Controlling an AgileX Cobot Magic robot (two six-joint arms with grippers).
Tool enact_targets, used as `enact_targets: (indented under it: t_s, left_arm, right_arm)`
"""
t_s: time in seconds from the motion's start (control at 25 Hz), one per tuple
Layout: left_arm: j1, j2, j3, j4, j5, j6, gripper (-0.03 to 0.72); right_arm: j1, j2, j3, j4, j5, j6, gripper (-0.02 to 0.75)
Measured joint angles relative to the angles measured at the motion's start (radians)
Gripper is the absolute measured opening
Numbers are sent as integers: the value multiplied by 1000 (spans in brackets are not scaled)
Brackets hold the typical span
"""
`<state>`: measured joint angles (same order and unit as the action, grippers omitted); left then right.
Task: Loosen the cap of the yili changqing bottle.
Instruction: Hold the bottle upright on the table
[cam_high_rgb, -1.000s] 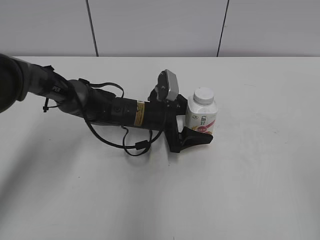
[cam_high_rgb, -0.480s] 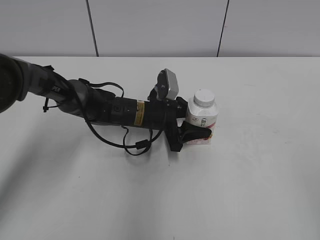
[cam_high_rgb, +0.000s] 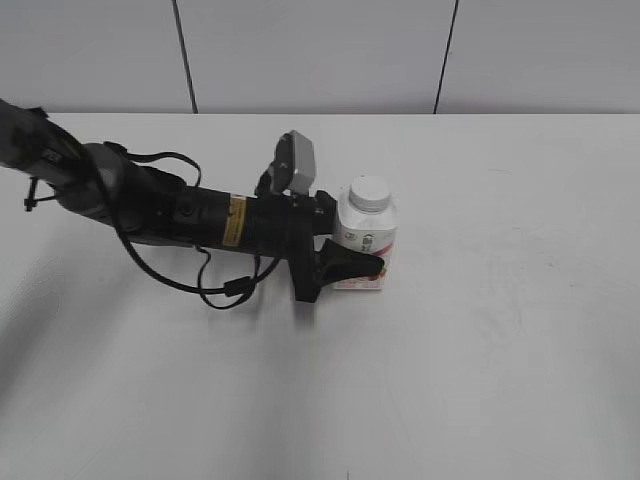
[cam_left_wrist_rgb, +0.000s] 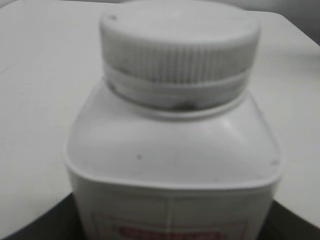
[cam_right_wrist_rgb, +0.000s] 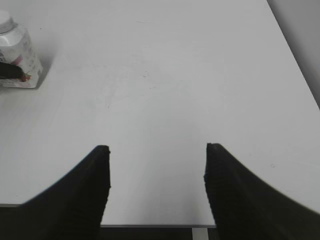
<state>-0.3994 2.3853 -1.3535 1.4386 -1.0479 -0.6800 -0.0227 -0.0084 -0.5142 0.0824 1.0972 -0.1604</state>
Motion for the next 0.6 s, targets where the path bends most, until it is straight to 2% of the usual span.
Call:
enact_targets:
  t_s: [0.28,0.6]
  left_arm:
    - [84,-45,135,3,-14,68,419]
    - [136,-45,149,5,-55,97,418]
  right_arm:
    - [0,0,0,0,0,0,480]
    - [0,0,0,0,0,0,480]
